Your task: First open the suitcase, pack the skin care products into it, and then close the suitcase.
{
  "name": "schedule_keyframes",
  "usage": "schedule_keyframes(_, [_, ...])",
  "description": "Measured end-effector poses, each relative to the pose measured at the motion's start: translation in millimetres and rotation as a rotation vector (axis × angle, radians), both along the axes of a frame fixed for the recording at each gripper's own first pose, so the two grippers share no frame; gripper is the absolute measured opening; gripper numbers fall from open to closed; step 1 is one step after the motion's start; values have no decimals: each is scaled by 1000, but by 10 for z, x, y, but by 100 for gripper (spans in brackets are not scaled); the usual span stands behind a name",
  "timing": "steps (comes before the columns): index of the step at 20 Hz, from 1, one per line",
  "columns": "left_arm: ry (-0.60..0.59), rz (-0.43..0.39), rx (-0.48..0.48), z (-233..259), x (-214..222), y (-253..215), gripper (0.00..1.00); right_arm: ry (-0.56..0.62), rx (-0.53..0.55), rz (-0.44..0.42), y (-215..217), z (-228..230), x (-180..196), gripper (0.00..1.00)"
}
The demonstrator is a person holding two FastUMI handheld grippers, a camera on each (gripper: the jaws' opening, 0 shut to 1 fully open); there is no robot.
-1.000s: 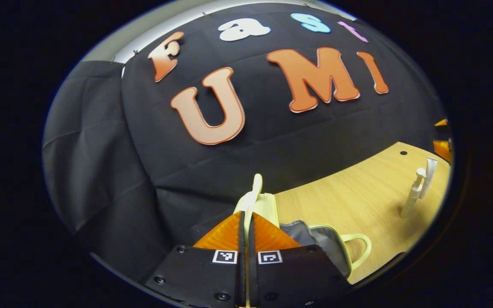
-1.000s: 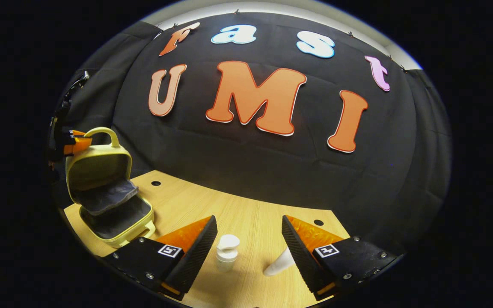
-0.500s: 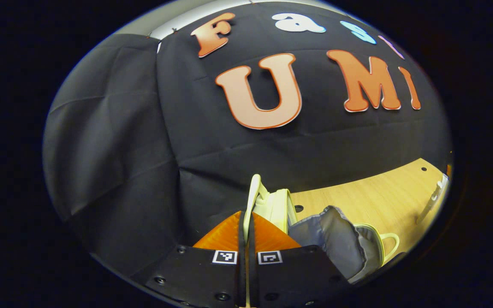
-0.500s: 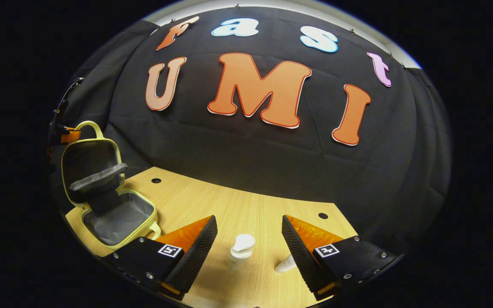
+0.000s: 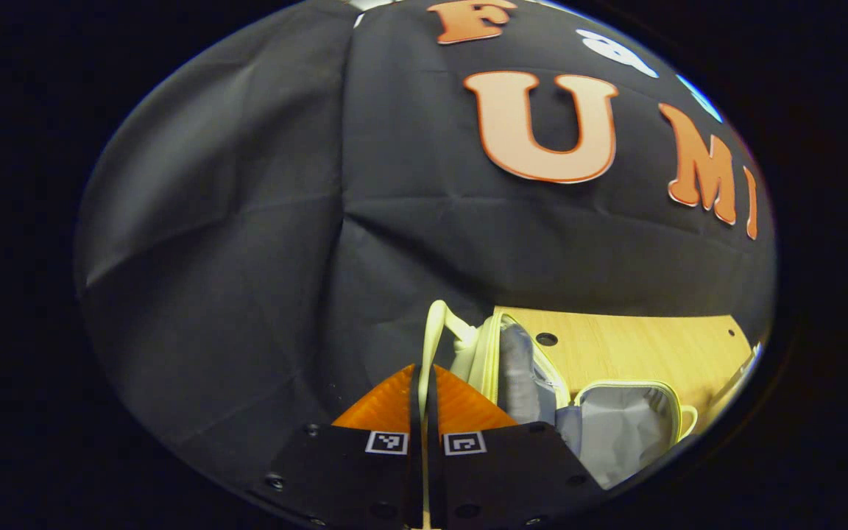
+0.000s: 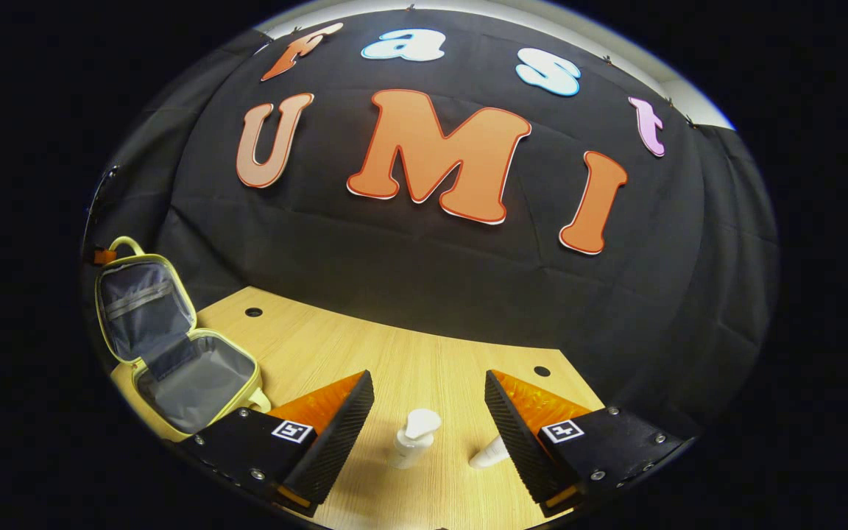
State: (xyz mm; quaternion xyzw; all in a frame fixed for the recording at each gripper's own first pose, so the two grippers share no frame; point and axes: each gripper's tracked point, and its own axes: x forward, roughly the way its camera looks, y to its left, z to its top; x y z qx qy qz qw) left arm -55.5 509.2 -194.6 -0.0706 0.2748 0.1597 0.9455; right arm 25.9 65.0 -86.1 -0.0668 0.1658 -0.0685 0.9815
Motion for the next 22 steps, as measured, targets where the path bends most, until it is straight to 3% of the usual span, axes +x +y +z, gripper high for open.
schedule_keyframes(6, [163,150,-7,-822,-186,399,16,1,3,-33,-71,51,11,97])
schedule_keyframes(7, [155,162,-10,-833,-143,430,19,2,1,-37,-85,54,9,97])
schedule_keyframes(12, [78,158,-12,-418,8,210,15,0,-3,-50,-179,48,19,97])
schedule_keyframes(14, [16,142,11,-132,92,70,27,-10,-1,-44,-215,65,20,97])
schedule_keyframes(17, [-71,98,72,407,163,-205,64,-31,-2,-35,-276,115,52,97])
schedule_keyframes(20, [-163,53,100,905,246,-615,72,-62,19,-33,-370,170,64,97])
schedule_keyframes(22, [-206,14,111,1136,276,-954,87,-79,28,-30,-455,191,61,97])
